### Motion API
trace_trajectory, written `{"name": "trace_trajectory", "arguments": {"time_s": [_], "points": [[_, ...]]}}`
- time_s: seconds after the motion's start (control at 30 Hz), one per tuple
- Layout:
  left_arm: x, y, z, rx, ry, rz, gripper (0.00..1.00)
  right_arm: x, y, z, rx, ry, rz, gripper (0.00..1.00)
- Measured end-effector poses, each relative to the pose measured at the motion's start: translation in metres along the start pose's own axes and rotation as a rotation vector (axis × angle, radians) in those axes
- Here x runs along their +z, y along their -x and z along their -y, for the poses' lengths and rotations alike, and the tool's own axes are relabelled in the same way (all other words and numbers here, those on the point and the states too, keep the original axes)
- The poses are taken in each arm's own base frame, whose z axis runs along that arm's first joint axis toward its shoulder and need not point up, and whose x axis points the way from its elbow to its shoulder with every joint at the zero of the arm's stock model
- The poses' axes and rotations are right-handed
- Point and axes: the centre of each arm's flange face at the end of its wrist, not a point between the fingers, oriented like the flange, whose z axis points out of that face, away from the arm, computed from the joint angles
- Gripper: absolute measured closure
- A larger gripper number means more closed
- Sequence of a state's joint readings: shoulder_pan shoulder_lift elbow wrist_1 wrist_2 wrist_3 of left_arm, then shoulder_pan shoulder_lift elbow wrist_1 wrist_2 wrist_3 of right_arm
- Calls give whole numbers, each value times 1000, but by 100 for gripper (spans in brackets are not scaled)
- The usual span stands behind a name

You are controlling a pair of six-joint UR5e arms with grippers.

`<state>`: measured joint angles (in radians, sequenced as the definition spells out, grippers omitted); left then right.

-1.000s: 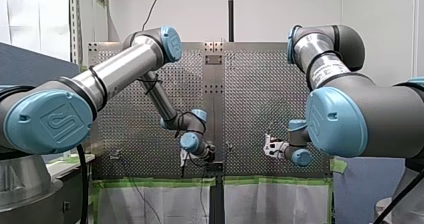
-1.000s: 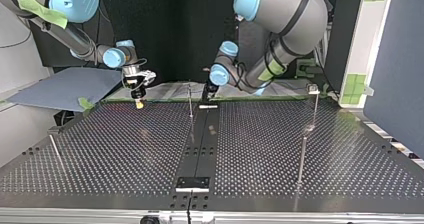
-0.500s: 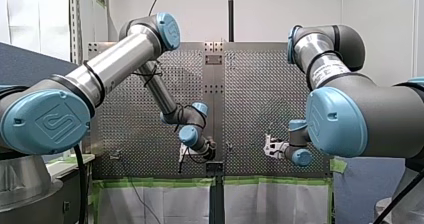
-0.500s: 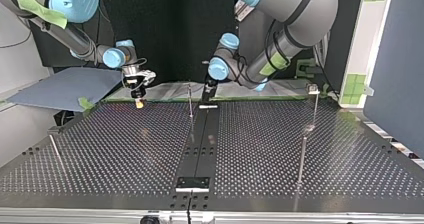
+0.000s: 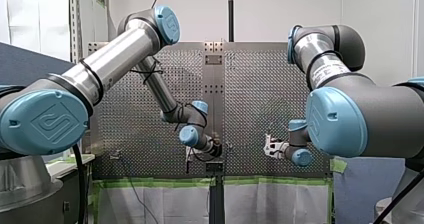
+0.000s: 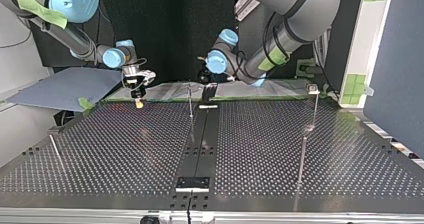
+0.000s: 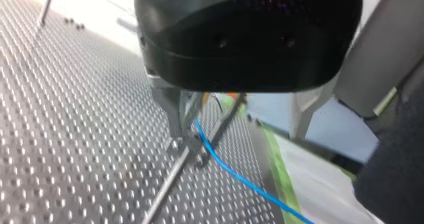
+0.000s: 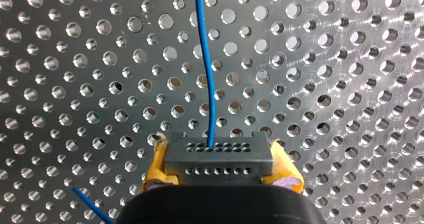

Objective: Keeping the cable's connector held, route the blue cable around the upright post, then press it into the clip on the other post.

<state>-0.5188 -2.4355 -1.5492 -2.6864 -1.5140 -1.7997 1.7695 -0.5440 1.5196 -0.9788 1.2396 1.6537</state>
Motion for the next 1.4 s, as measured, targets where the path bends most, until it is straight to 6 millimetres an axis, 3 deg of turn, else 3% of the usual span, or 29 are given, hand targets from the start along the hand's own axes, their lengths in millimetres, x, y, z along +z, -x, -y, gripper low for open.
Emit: {"name": "trace_trajectory", "arguments": {"time_s": [0.9,1.4], "points": [[-1,-1,4,-36,-15,-8,1,0,0,0,3,1,4,100],[-51,30,12,29,100,95,1,-1,1,-2,7,7,11,100]]}}
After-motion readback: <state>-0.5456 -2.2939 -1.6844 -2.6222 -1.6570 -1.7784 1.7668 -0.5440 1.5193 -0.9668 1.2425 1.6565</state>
